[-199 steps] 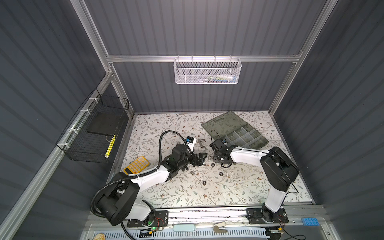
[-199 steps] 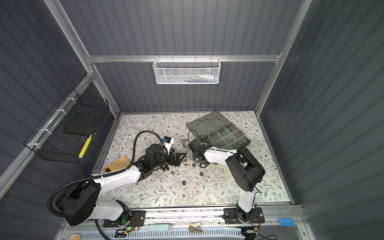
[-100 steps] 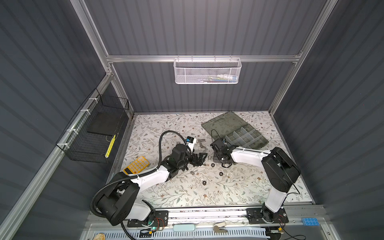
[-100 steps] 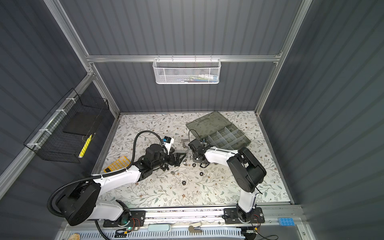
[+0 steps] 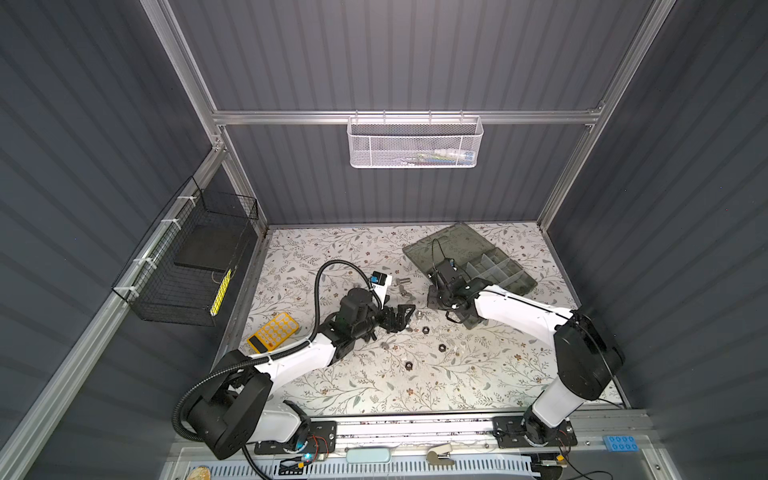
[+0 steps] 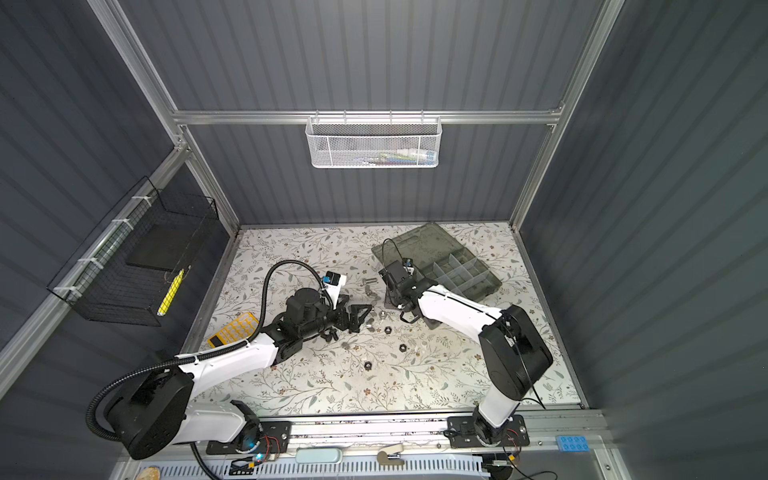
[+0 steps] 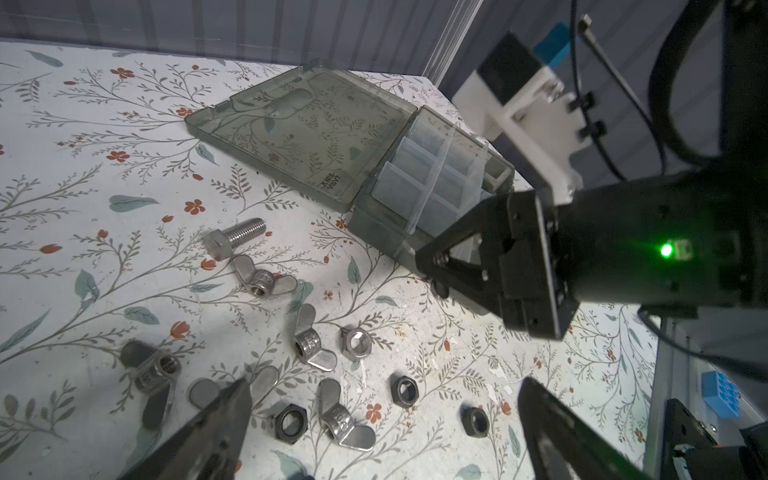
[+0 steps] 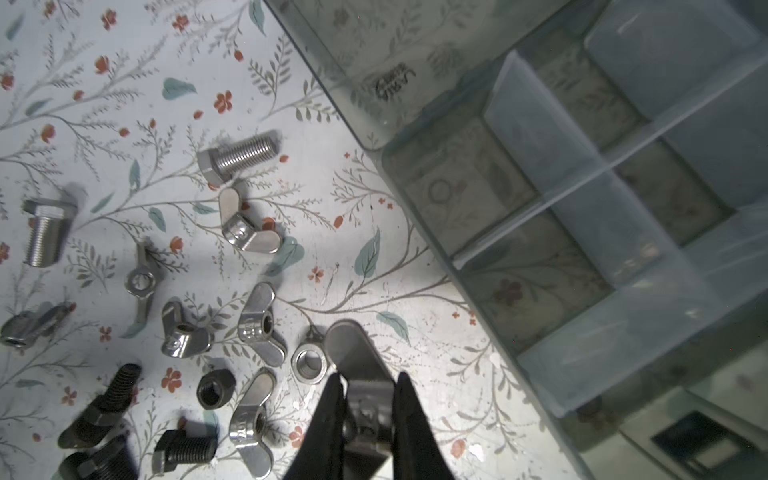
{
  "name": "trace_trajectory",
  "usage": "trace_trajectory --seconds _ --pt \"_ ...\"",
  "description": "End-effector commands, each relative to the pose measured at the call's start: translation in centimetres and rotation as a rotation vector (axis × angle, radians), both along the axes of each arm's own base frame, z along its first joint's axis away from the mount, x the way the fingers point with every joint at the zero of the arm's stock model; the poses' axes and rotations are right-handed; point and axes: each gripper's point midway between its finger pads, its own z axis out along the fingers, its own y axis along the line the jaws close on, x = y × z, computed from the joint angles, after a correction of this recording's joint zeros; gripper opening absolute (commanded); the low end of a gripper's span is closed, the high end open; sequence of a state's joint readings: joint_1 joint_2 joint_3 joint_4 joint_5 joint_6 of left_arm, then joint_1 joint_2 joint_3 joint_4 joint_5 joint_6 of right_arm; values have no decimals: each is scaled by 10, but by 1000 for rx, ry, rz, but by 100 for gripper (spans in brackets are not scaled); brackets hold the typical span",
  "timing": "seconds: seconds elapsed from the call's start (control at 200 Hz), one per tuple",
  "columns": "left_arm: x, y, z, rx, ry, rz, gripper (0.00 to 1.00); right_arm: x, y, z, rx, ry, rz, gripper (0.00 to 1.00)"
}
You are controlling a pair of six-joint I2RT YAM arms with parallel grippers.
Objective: Sort the screws and nuts into containers
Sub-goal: 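Carry the wing nut with the right gripper over a box compartment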
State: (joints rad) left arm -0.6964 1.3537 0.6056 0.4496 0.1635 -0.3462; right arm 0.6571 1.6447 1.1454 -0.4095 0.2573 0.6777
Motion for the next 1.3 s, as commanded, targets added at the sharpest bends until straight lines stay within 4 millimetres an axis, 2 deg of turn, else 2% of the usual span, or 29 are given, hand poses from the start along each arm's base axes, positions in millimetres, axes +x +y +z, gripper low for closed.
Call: trace_trajectory --seconds 0.0,0.09,0.19,0.285,0.42,0.635,0.906,1.171,1.296 --pt "-10 -9 9 -31 -45 -74 100 9 -19 26 -7 -42 -21 4" --pt "-16 -18 8 -35 -51 -129 100 15 -36 36 -4 -67 -59 4" --pt "-23 -30 3 -23 -55 -185 100 21 -56 38 4 -77 -100 4" --pt "-31 -42 -3 11 -53 -228 100 24 -72 32 4 -69 -132 4" --pt "-38 -56 -15 90 -59 -259 100 26 -82 16 2 -42 -156 5" --pt "-39 -58 -20 123 -66 -256 100 34 -76 -9 22 -5 -159 6" --pt "-37 -56 -20 129 -72 -244 100 37 -73 -40 0 52 -156 15" --pt "-37 -55 -19 133 -77 -239 100 38 -75 -45 -20 64 -151 30" --pt "-36 -54 -18 134 -83 -232 100 38 -75 -42 -23 63 -146 32"
